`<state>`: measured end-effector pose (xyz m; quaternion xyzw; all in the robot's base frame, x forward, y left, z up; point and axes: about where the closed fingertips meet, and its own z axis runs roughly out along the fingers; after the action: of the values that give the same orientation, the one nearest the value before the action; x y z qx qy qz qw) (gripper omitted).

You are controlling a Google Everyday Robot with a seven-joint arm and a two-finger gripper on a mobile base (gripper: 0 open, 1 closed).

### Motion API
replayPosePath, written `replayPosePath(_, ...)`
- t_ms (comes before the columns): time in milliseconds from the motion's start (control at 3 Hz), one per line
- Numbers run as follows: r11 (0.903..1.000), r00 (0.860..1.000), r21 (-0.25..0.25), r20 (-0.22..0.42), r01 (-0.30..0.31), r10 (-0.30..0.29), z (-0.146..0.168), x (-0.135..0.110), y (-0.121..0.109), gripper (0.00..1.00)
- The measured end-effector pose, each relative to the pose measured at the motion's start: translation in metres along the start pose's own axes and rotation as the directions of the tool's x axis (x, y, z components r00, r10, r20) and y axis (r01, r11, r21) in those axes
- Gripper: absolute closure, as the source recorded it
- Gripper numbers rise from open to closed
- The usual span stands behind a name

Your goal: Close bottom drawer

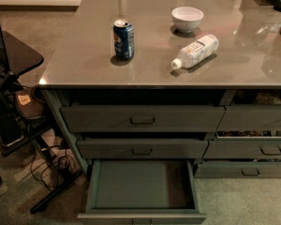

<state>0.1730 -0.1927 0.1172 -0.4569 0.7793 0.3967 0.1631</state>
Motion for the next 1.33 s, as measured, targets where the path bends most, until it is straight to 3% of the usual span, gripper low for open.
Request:
replayPosePath(333, 0.9959, 1.0, 0.091, 0.004, -0.004, 0.004, -0.023, -0.017, -0.033, 0.0)
replayPosePath(667, 0.9825, 1.0, 0.186, 0.01, 0.016, -0.018, -0.072, -0.069, -0.079, 0.0)
replayPosePath(1000, 0.9824, 1.0, 0.186, 0.01, 0.016, -0.019, -0.072, -0.069, -0.079, 0.0)
replayPosePath(1333, 0.9766, 0.996, 0.196, -0.015, 0.088, -0.087, -0.067, -0.084, -0.079, 0.0)
